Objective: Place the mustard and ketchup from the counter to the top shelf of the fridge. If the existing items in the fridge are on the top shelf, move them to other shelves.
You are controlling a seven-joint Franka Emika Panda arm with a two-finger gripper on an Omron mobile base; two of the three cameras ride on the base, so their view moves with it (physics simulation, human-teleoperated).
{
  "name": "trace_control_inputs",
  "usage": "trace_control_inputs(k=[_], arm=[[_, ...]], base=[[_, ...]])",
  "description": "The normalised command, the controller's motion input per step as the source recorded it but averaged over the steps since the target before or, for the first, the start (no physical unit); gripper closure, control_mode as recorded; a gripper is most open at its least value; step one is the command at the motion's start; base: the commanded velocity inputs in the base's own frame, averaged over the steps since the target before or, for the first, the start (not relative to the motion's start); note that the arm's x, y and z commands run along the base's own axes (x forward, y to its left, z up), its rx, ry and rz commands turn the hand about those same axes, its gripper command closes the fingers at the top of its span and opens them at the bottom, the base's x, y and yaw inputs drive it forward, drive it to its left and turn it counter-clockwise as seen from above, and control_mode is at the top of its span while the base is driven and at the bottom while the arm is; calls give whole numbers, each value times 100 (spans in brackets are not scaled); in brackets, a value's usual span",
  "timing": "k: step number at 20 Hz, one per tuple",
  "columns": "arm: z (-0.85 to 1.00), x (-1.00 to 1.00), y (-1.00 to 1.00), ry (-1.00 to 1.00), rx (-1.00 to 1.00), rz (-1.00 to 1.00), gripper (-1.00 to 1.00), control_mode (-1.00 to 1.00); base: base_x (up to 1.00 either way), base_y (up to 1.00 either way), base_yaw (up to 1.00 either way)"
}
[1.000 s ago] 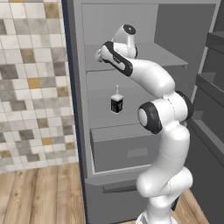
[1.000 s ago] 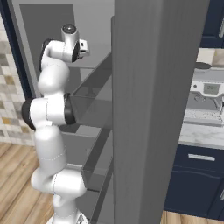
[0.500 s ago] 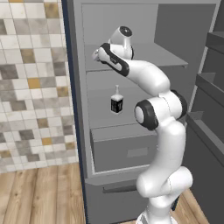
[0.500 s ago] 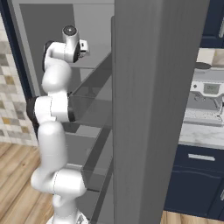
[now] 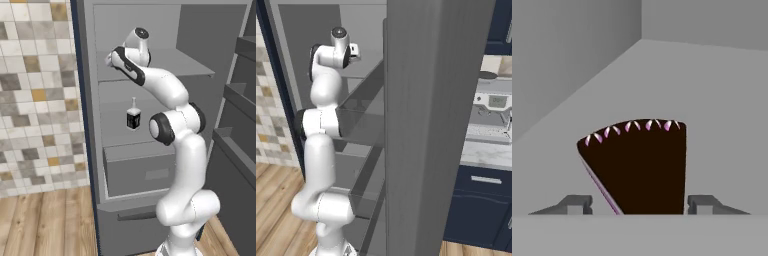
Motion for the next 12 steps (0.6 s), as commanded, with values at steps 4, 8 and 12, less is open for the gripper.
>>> trace_control_inputs(k=[4, 8, 12], arm=[[0, 0, 0, 0, 0, 0, 100, -100], [0, -13, -2, 0, 0, 0, 100, -100], [0, -46, -21, -5, 2, 0, 100, -100]], base=[[0, 0, 0], [0, 0, 0], [0, 0, 0]])
